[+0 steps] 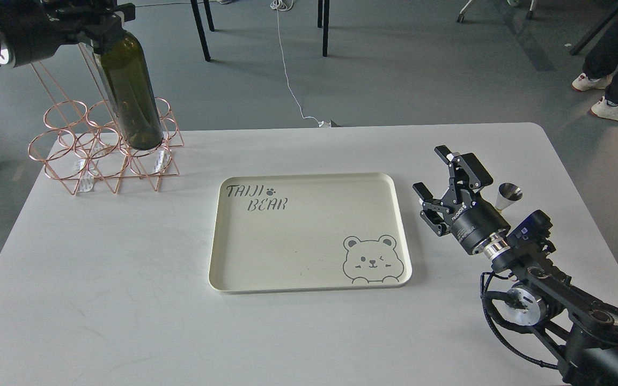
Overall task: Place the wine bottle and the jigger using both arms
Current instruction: 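Lower the bottle into a slot of the wire wine rack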
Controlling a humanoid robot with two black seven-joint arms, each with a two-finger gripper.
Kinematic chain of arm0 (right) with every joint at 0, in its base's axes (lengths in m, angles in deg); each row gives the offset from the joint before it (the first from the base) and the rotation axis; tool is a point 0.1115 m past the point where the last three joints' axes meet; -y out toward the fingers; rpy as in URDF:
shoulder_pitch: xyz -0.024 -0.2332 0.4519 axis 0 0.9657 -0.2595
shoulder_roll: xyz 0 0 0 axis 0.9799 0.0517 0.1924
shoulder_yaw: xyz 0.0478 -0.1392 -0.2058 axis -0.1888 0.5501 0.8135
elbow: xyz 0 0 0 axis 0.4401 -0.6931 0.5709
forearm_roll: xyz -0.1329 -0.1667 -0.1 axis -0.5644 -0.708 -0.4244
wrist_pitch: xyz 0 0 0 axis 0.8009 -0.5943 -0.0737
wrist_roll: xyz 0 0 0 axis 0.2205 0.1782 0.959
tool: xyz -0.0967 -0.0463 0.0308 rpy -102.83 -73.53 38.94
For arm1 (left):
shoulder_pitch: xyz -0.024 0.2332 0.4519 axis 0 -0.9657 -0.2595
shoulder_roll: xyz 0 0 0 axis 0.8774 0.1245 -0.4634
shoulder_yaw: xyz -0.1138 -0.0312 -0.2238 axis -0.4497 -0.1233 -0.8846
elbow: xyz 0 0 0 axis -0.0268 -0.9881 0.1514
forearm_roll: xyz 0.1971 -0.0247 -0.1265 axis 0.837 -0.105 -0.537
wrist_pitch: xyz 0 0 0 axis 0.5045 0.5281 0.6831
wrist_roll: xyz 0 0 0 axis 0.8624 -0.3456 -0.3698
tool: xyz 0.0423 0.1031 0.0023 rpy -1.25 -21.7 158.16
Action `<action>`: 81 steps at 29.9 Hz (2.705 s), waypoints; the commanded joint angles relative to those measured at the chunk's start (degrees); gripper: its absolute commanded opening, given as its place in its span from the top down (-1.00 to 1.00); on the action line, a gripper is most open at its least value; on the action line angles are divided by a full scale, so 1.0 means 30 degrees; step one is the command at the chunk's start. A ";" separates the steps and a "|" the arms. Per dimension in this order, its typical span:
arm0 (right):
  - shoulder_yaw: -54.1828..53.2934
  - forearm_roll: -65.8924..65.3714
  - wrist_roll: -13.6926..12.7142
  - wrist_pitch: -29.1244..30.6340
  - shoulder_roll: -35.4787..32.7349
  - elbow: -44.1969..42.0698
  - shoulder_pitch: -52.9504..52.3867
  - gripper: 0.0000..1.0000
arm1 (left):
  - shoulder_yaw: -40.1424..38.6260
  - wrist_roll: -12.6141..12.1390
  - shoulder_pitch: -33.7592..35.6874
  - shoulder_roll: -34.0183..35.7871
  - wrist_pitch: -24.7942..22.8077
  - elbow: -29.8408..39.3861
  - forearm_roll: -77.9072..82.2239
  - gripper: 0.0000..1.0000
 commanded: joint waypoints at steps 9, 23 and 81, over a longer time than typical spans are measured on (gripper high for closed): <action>0.0000 0.0000 0.0004 0.0001 0.0029 0.0003 0.0029 -0.98 | 0.0014 0.0000 -0.0272 0.0000 0.0035 -0.0076 0.0108 0.88; 0.0000 0.0000 0.0004 0.0001 0.0000 0.0003 0.0175 -0.98 | 0.0014 0.0000 -0.0507 -0.0146 0.0387 -0.1159 -0.0009 0.86; -0.0029 0.0000 0.0004 -0.0028 0.0088 0.0003 0.0322 -0.98 | 0.0014 0.0000 -0.1796 -0.2959 0.0973 -0.4822 -0.0068 0.44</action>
